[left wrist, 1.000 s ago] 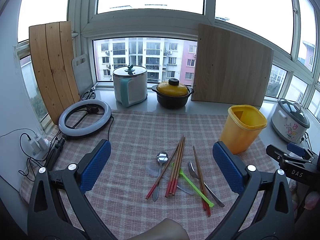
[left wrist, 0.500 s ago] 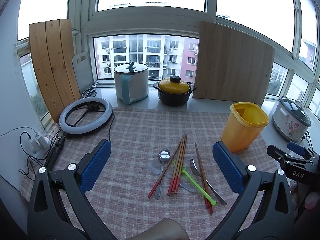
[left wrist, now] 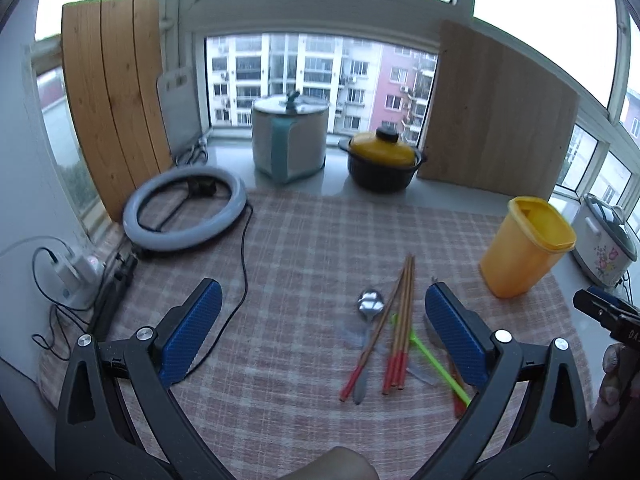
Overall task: Organize utensils
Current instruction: 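Grasp a red-tipped wooden chopstick with the left gripper while the right gripper grasps another chopstick, then carry both chopsticks over the yellow container and open both grippers to drop them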
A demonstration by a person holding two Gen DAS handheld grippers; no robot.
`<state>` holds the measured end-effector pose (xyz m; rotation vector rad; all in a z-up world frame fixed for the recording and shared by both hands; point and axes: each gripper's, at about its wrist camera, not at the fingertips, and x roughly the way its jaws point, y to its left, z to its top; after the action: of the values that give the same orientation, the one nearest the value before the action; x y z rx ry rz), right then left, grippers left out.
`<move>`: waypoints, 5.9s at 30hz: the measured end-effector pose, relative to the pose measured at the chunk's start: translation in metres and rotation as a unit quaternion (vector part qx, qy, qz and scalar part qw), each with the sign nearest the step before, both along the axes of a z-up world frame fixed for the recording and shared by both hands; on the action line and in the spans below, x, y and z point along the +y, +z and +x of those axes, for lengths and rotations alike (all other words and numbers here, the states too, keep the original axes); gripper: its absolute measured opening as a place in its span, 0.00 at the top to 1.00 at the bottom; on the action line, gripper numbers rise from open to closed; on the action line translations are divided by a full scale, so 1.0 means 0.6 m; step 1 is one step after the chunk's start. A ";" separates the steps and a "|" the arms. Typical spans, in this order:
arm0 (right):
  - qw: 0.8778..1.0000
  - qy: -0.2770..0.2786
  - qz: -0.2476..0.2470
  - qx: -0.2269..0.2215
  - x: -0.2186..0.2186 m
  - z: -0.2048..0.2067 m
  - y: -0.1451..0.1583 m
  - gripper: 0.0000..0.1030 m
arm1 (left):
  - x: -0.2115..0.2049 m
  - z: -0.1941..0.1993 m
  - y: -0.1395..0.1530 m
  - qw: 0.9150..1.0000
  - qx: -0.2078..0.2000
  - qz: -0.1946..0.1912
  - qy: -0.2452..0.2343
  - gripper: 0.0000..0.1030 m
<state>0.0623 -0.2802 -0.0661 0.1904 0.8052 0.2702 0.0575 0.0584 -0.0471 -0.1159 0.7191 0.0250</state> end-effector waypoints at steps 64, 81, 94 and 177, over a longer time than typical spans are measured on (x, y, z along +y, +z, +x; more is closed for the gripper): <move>0.970 0.148 -0.013 0.193 0.179 0.177 -0.186 0.94 | -0.131 0.224 -0.247 0.936 0.251 -0.001 -0.248 0.96; 0.968 0.152 0.010 0.199 0.165 0.187 -0.193 0.73 | -0.111 0.183 -0.216 0.953 0.222 -0.030 -0.205 0.96; 0.971 0.146 0.026 0.186 0.149 0.180 -0.180 0.95 | -0.096 0.175 -0.198 0.960 0.205 -0.058 -0.183 0.96; 0.999 0.017 0.041 0.017 -0.192 0.216 0.049 0.97 | -0.417 0.287 -0.010 0.966 -0.021 -0.134 -0.218 0.96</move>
<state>0.1920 -0.3957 -0.0370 0.2596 0.8325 0.3337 0.2294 -0.1919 -0.0531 -0.2136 0.6908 -0.4969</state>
